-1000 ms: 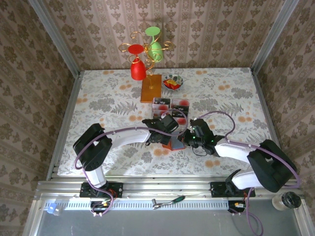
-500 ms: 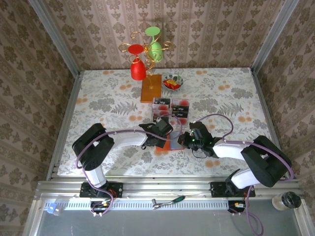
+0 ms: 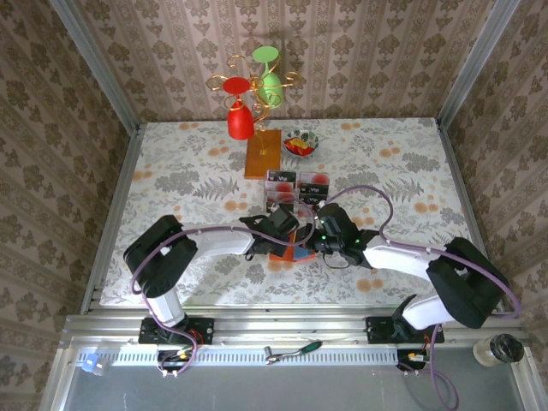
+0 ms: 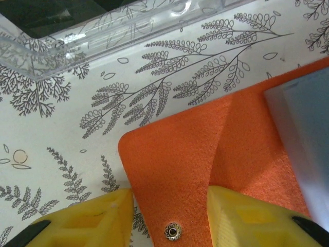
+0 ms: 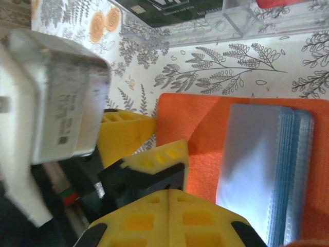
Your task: Put the credit cards into the card holder
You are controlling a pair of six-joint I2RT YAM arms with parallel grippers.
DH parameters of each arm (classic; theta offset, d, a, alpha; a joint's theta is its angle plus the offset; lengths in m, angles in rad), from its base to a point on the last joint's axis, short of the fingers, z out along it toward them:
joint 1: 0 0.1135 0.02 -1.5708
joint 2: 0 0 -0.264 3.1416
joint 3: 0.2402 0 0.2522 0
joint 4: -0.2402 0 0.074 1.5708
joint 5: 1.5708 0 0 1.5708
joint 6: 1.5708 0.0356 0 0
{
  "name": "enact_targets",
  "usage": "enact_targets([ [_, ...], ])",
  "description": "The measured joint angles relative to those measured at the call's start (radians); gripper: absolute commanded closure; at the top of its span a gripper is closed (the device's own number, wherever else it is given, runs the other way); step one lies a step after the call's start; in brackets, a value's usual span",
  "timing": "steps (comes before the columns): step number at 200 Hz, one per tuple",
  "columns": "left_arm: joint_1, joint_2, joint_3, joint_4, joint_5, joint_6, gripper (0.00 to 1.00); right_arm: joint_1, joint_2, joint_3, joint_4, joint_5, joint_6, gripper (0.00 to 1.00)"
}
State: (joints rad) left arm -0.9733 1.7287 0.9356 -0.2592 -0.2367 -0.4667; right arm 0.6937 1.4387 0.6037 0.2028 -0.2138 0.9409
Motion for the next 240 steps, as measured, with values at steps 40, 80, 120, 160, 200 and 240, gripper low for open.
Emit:
enact_targets([
  [40, 0.000, -0.044, -0.032, -0.002, 0.000, -0.004, 0.57, 0.004, 0.089, 0.006, -0.003, 0.000, 0.000, 1.00],
  [80, 0.002, -0.070, -0.039, -0.002, 0.000, -0.009, 0.57, 0.004, 0.126, 0.006, 0.003, -0.002, -0.005, 1.00],
  [120, 0.022, -0.071, -0.039, -0.003, -0.001, -0.010, 0.57, 0.024, 0.137, 0.019, 0.003, -0.010, -0.036, 1.00],
  [160, 0.039, -0.071, -0.039, -0.013, -0.004, -0.010, 0.57, 0.031, 0.169, 0.044, 0.003, -0.036, -0.064, 1.00],
  [200, 0.062, -0.095, -0.039, -0.042, -0.003, -0.009, 0.57, 0.031, 0.191, 0.045, 0.011, -0.050, -0.076, 1.00],
  [240, 0.077, -0.116, -0.039, -0.054, -0.002, -0.010, 0.57, 0.031, 0.191, 0.047, 0.010, -0.064, -0.087, 1.00],
])
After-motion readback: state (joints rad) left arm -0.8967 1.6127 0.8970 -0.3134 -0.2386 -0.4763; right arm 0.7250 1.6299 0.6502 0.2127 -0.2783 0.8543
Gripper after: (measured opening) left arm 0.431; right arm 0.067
